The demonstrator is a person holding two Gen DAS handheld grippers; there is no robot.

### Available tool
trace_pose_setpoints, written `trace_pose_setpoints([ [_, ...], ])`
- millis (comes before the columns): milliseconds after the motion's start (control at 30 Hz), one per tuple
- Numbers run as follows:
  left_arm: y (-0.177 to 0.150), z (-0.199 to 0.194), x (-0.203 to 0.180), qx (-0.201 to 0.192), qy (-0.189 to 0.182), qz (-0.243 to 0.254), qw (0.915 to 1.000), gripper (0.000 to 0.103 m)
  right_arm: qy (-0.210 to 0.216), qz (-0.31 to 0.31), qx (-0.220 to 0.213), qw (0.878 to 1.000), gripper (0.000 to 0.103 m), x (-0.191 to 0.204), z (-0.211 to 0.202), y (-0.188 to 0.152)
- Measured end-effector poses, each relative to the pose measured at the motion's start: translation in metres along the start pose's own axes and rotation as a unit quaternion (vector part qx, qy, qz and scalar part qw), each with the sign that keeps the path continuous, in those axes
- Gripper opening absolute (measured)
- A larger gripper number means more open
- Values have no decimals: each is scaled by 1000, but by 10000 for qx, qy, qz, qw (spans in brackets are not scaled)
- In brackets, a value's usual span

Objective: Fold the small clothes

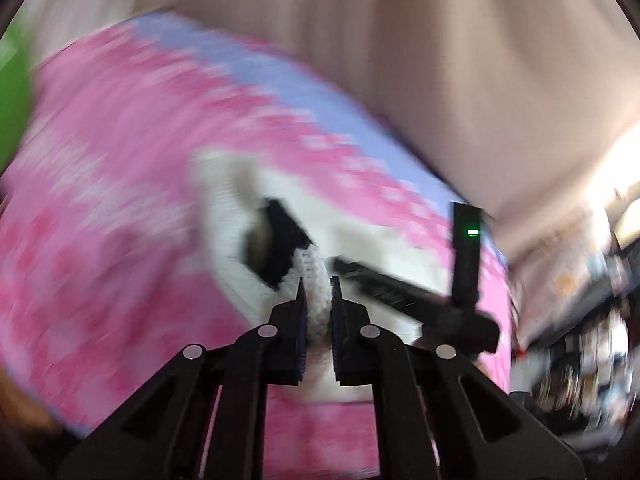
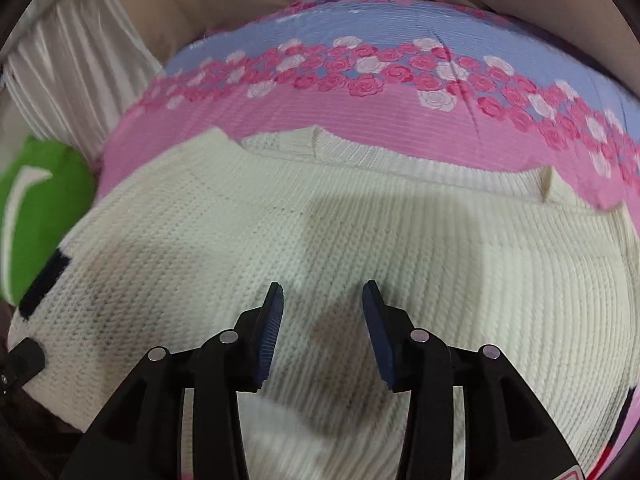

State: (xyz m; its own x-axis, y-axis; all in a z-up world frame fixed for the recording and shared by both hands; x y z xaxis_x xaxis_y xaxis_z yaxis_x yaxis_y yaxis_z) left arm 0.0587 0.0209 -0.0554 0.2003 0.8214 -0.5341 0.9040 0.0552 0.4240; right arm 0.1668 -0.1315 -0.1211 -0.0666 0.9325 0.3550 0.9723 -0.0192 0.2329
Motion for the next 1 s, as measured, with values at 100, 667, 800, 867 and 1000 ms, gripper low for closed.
trace_pose_setpoints([
  [100, 2, 36, -80, 290, -343, 837, 9955, 8, 471, 557, -407, 9965, 45, -32, -49, -7],
  [667, -111, 133, -162, 2014, -98, 3182, 9263, 74, 155, 2947, -1281, 9468, 74, -237, -171, -138],
  [800, -60, 88, -101, 1325, 302, 2360, 9622, 78, 438, 2287, -1159, 9656, 86, -183, -156, -97],
  [867, -51, 75, -68, 1229, 410, 1830, 9745, 78, 354, 1830, -989, 9775, 86, -161, -140, -77],
  [1000, -55, 52, -19, 989, 662, 1089, 9869, 78, -385, 1701, -352, 9840, 86, -167, -97, -65],
])
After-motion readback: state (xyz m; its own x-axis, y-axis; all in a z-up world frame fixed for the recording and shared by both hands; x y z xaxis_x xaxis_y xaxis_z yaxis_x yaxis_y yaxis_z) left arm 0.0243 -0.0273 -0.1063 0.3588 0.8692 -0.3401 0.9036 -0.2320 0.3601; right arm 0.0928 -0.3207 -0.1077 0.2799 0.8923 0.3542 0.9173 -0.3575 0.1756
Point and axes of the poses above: each gripper's, at about its wrist camera, not at the fingertips, and z roughly the way its jaws point, x to its left, y to its top, the point moved 9 cm from there along z, roughly the way its jaws point, and after that the axes turned 6 degrees about x, right-handed, at the moved point
